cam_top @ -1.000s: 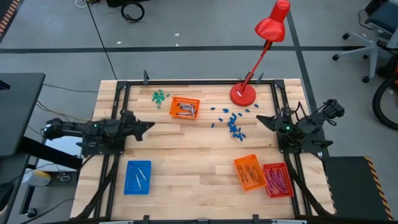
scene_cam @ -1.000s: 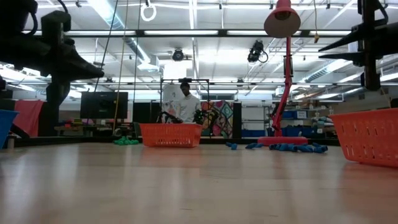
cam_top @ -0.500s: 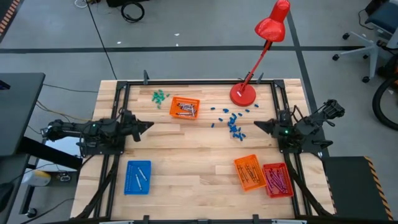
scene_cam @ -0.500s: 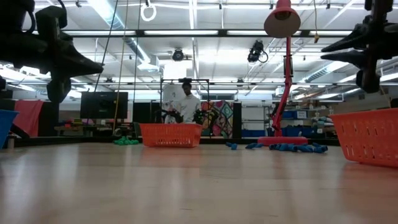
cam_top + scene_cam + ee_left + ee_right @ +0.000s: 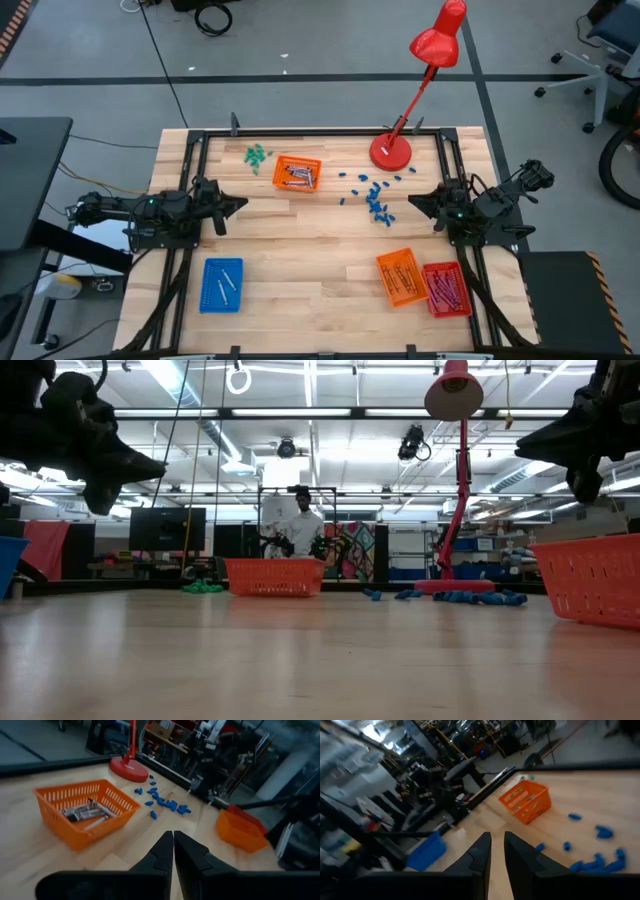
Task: Sort crayons
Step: Return to Home Position
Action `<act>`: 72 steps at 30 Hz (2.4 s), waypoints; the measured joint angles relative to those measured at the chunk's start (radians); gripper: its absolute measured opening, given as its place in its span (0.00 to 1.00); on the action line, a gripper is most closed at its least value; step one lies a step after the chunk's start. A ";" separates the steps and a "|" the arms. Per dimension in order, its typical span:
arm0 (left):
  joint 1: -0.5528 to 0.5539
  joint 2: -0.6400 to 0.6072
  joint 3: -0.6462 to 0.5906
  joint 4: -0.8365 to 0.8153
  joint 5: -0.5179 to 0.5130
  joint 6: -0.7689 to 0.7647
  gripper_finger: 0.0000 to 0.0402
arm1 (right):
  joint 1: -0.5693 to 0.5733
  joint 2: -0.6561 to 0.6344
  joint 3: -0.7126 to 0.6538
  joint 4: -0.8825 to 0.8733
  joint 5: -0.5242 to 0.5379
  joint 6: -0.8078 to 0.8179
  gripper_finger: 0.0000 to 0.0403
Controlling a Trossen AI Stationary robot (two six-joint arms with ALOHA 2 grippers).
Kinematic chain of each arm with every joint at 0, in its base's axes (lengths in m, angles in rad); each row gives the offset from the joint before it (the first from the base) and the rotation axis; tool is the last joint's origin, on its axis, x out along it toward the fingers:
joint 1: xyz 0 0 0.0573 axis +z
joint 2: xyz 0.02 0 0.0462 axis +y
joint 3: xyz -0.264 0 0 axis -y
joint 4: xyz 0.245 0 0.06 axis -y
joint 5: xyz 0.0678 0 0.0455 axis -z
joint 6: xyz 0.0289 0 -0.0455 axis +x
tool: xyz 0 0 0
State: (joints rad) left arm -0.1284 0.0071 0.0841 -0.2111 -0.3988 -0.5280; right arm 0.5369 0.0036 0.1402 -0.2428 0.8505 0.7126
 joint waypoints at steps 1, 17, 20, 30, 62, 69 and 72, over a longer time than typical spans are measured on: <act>0.000 0.000 0.000 0.000 0.000 0.025 0.07 | 0.000 0.000 0.000 -0.001 0.004 -0.039 0.14; 0.000 0.000 -0.001 0.009 0.002 0.147 0.07 | 0.000 0.000 0.000 -0.090 -0.067 -0.373 0.14; 0.000 0.000 -0.002 0.012 0.002 0.147 0.07 | 0.000 0.000 0.000 -0.083 -0.067 -0.373 0.14; 0.000 0.000 -0.002 0.014 0.002 0.147 0.07 | 0.000 0.000 0.000 -0.080 -0.068 -0.373 0.14; 0.000 0.000 -0.002 0.015 0.003 0.147 0.07 | 0.000 0.000 0.000 -0.080 -0.069 -0.373 0.14; 0.000 0.000 -0.002 0.015 0.003 0.147 0.07 | 0.000 0.000 0.000 -0.080 -0.069 -0.372 0.14; 0.000 0.000 -0.002 0.015 0.003 0.147 0.07 | 0.000 0.000 0.000 -0.080 -0.069 -0.372 0.14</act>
State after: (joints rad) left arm -0.1284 0.0071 0.0826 -0.1963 -0.3962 -0.3812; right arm 0.5369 0.0036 0.1402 -0.3233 0.7815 0.3405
